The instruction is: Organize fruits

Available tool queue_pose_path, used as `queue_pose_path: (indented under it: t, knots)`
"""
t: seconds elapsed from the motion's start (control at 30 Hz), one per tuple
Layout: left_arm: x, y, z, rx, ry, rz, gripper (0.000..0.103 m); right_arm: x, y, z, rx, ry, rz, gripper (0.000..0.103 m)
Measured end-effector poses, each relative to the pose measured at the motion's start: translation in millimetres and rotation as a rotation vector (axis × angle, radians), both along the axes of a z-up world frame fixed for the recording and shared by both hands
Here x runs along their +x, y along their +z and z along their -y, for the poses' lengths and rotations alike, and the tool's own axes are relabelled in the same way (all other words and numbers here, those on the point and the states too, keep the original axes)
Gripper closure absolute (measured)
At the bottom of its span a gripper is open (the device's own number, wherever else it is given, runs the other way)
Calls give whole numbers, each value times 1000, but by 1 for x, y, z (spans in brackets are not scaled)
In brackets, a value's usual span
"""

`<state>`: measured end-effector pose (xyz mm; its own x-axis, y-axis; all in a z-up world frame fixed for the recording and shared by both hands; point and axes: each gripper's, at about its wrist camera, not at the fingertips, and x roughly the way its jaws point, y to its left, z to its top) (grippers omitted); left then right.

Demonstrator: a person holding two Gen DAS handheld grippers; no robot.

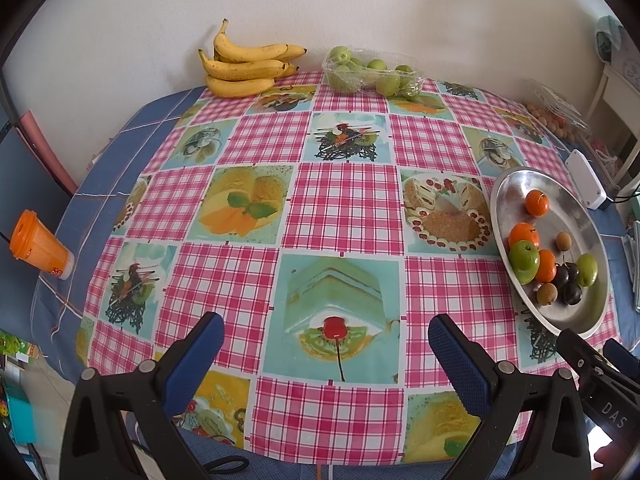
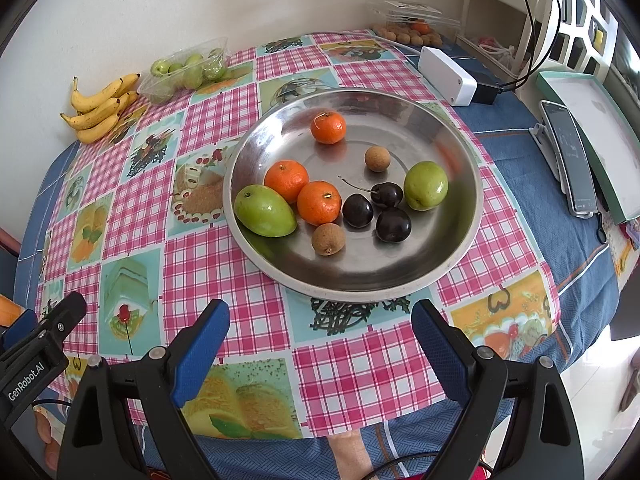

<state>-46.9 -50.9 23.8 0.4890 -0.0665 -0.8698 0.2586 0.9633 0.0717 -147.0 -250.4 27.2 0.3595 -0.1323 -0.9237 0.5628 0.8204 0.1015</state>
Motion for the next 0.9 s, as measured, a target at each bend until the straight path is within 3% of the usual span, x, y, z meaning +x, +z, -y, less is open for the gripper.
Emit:
queue_pose_path:
  t: [0.9]
  knots:
    - [1, -3, -3, -19, -1, -24, 0, -1, -1, 1, 2, 5, -7, 10]
